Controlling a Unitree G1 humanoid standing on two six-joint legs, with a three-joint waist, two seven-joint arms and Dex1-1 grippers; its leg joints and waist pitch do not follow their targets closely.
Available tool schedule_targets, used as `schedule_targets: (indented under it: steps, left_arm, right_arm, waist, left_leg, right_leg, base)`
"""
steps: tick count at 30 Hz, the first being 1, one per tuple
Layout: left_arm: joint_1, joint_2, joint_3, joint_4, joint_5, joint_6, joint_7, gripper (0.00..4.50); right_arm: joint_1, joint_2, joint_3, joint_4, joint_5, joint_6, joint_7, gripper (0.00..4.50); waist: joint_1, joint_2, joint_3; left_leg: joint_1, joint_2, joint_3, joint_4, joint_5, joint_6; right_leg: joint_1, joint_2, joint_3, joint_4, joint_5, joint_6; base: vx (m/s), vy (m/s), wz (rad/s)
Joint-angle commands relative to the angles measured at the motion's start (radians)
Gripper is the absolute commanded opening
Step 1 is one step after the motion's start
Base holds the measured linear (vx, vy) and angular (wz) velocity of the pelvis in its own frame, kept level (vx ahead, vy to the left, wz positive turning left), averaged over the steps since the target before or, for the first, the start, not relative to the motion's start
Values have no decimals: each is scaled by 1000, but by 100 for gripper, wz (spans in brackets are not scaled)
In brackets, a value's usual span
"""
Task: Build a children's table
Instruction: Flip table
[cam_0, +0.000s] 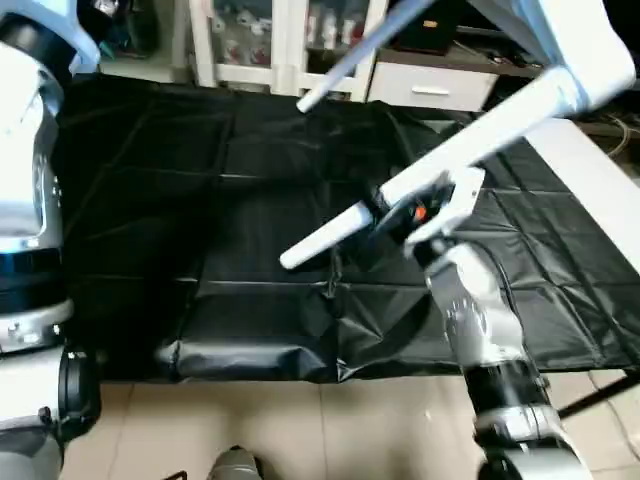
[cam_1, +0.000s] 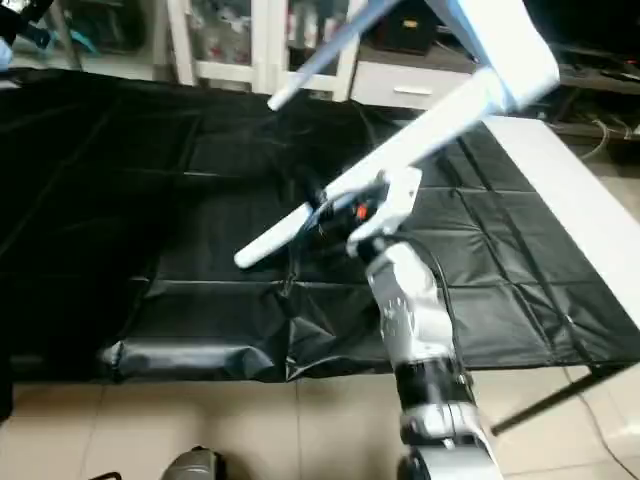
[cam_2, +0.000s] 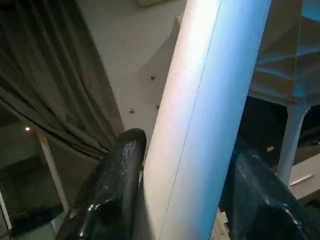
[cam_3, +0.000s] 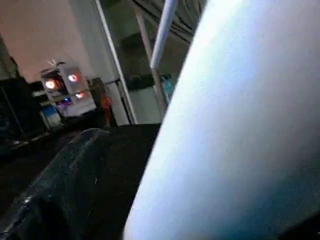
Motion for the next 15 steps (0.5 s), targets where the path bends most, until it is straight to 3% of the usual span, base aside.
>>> schedule_targets:
  steps: [1,15]
  left_arm:
    - [-24,-16,62,-71,-81,2,57,204]
    - [28,-37,103,-121,-49,75,141,204]
  right_arm:
    - [-6,-3,-13,19,15,-20,20,388]
    - [27,-25,-36,-94,25,-3,26,276]
  waist:
    - [-5,16,-87]
    - [-9,9,-84]
  left_leg:
    - [55,22,-5,-70,-243,-67]
    - [55,23,-6,-74,-275,-71]
  right_leg:
    - [27,-31,6,-53,-18,-190]
    - [28,-33,8,-61,-95,-172]
  base:
    - [0,0,0]
    - [0,0,0]
